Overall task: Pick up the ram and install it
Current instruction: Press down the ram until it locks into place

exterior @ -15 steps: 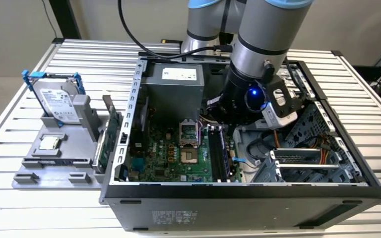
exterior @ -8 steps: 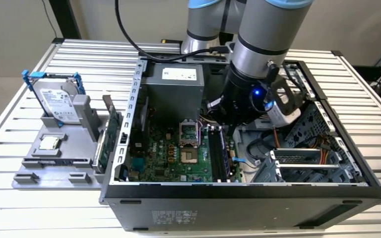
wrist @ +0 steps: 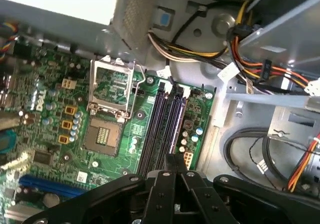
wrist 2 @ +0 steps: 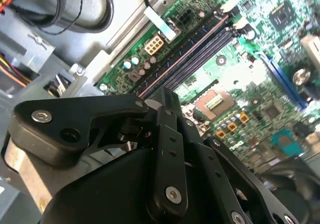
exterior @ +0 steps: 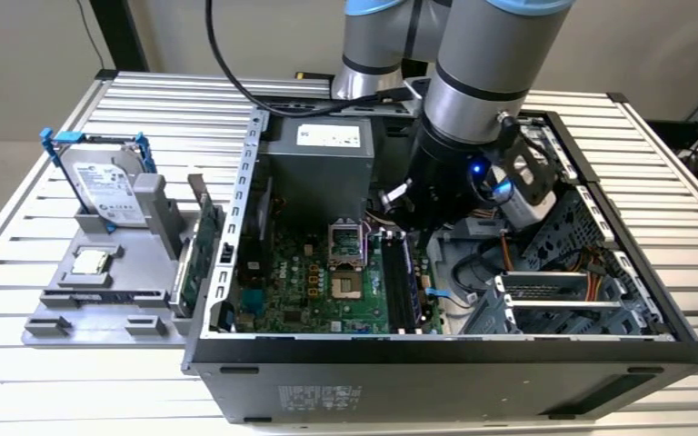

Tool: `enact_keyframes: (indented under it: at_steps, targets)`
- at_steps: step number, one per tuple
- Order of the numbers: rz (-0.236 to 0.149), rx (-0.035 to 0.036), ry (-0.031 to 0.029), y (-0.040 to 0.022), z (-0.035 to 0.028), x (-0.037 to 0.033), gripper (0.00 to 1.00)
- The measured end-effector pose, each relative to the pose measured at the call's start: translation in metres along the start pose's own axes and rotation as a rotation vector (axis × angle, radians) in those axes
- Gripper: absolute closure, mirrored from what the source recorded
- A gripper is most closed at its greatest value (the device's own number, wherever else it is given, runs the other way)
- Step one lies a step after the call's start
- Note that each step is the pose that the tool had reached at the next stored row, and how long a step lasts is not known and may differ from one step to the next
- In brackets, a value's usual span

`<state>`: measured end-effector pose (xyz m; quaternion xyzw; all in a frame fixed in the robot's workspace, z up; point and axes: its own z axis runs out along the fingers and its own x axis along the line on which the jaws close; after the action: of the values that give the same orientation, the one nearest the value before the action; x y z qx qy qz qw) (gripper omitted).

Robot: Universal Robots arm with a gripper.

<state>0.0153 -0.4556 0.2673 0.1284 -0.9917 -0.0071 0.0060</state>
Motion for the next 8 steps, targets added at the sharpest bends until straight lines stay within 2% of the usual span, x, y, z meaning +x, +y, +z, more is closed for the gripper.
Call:
enact_keyframes:
  at_steps: [8]
  targets:
    - [-0.130, 0.0017, 0.0022, 0.0000, 0.0000, 0.0000, 1.00]
